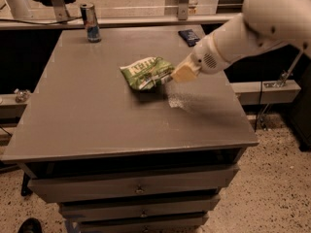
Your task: Pick green jalapeno chip bag
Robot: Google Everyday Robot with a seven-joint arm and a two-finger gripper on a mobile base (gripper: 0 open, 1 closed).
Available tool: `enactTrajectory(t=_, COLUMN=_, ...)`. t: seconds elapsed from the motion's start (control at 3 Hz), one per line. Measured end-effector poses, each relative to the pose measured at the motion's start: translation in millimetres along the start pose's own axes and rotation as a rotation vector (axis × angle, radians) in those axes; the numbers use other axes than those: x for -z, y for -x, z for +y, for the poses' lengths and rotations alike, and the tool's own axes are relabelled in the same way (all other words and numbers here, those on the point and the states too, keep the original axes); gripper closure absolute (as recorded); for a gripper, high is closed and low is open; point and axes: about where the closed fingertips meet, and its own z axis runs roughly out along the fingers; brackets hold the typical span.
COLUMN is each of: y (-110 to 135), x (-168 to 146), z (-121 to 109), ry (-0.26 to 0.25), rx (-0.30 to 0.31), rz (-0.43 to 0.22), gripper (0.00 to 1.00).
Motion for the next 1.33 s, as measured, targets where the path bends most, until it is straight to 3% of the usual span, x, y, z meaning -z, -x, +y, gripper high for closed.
enactTrajectory(t=0.33, y=44.2, x=56.4, z=-6.4, ry=-0.040, rx=0.068, rz=-0.064, gripper=1.00)
enactTrajectory(t=0.67, y=62.0, x=87.5, z=-6.5, ry=-0.053, rx=0.100, rz=-0.093, gripper=1.00)
enactTrajectory(t=1.0, y=59.8, x=128.3, z=-5.4, ry=-0.032, rx=0.103, rz=-0.135, gripper=1.00)
enactTrajectory(t=1.33, y=62.3, x=132.2, z=-5.3, ry=-0.033, rx=0.107, rz=-0.140, gripper=1.00)
